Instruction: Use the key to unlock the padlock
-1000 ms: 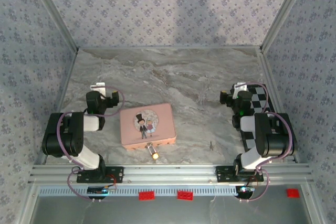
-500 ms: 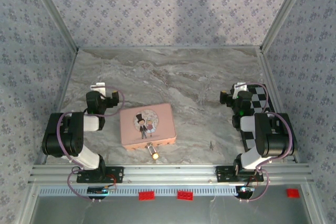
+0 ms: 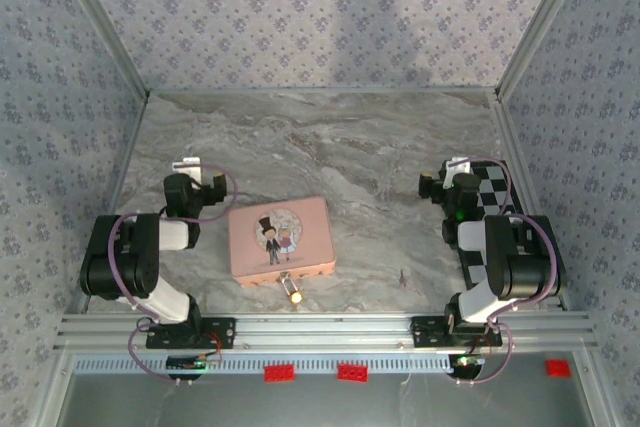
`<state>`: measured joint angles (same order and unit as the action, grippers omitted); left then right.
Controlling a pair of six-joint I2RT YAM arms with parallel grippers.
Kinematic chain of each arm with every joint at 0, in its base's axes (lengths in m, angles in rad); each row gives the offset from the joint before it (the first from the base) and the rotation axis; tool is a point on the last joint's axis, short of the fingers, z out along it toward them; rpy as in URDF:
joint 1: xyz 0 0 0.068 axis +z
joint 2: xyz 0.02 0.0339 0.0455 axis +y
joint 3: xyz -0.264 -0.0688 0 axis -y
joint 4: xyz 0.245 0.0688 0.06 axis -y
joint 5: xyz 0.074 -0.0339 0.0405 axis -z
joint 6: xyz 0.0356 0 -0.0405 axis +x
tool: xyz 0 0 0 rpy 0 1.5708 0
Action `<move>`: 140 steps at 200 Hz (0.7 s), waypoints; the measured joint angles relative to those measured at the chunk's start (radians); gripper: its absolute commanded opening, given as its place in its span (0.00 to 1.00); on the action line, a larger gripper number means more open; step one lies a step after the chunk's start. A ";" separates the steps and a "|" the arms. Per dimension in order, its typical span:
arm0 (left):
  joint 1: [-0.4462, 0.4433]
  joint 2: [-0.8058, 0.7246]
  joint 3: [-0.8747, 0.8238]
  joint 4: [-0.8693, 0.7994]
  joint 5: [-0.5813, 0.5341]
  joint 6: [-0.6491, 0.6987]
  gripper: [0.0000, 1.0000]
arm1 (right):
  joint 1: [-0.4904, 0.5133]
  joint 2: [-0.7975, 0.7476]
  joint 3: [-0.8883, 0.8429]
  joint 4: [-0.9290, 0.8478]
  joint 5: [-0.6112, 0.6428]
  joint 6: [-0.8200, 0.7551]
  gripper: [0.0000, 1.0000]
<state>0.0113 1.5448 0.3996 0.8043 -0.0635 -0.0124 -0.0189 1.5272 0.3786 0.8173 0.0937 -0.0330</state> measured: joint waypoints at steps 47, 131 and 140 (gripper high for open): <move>-0.033 -0.027 -0.023 0.014 -0.013 0.010 1.00 | 0.000 -0.034 -0.038 0.023 -0.012 -0.001 0.99; -0.150 -0.482 0.019 -0.361 -0.130 -0.074 1.00 | 0.106 -0.360 -0.046 -0.169 -0.059 -0.072 0.99; -0.149 -0.531 0.061 -0.448 -0.162 -0.137 1.00 | 0.126 -0.431 -0.043 -0.208 -0.065 -0.072 0.99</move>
<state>-0.1379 1.0134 0.4610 0.3565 -0.2256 -0.1493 0.1066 1.0958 0.3355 0.6090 0.0284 -0.1051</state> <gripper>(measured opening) 0.999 0.991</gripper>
